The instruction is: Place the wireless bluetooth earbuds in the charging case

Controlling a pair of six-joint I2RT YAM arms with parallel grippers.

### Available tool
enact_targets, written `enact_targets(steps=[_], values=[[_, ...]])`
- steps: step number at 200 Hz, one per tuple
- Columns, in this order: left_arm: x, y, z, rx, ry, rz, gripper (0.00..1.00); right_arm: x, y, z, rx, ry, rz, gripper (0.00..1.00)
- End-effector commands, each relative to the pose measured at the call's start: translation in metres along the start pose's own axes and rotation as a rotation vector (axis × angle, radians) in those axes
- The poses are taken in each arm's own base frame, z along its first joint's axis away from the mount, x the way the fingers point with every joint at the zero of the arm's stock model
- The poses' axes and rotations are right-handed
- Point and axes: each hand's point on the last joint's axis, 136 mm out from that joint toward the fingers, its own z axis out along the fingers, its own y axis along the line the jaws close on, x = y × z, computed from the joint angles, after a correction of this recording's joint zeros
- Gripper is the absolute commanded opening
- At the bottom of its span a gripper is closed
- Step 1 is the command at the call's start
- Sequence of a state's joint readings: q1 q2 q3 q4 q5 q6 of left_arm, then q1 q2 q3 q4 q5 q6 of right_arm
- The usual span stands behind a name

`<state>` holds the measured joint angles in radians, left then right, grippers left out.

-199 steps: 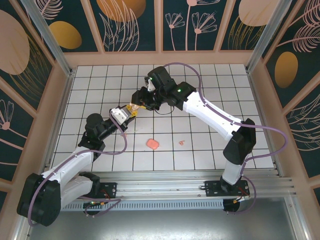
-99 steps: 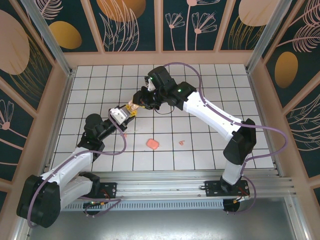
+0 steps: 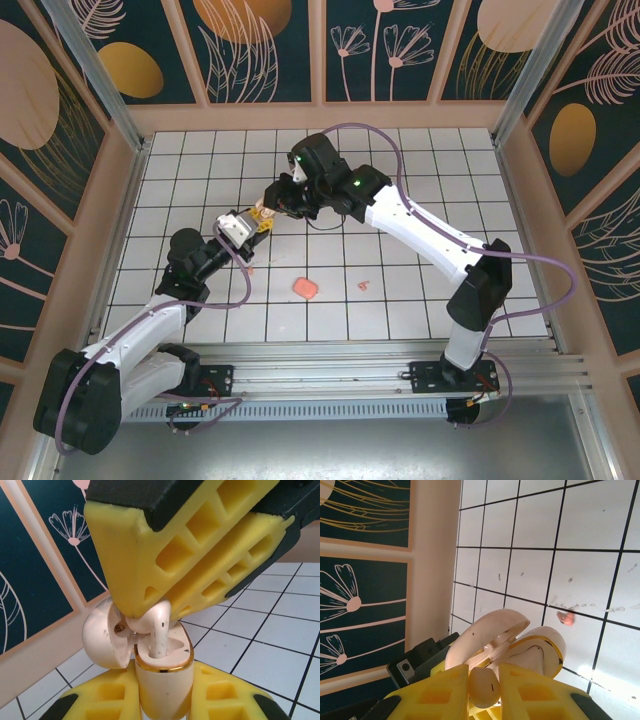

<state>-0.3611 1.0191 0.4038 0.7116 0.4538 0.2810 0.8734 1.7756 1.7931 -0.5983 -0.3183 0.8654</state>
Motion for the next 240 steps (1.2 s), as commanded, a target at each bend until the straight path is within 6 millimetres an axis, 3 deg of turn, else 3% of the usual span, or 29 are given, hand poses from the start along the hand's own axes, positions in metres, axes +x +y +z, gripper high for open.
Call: enact_targets(steps=[1,27,156,240], values=[[-0.04,0.01,-0.003,-0.037,-0.144,0.037,0.02,0.021,0.003,0.004,0.038,0.06,-0.035,0.21],[-0.042,0.008,-0.003,-0.026,-0.157,0.027,0.02,0.022,0.004,0.006,0.044,0.066,-0.042,0.22],[-0.036,0.004,-0.004,-0.013,-0.151,-0.014,0.02,0.002,0.019,-0.022,0.012,-0.022,-0.092,0.38],[-0.033,0.002,-0.002,-0.001,-0.143,-0.031,0.02,-0.003,0.027,-0.048,-0.019,-0.07,-0.13,0.39]])
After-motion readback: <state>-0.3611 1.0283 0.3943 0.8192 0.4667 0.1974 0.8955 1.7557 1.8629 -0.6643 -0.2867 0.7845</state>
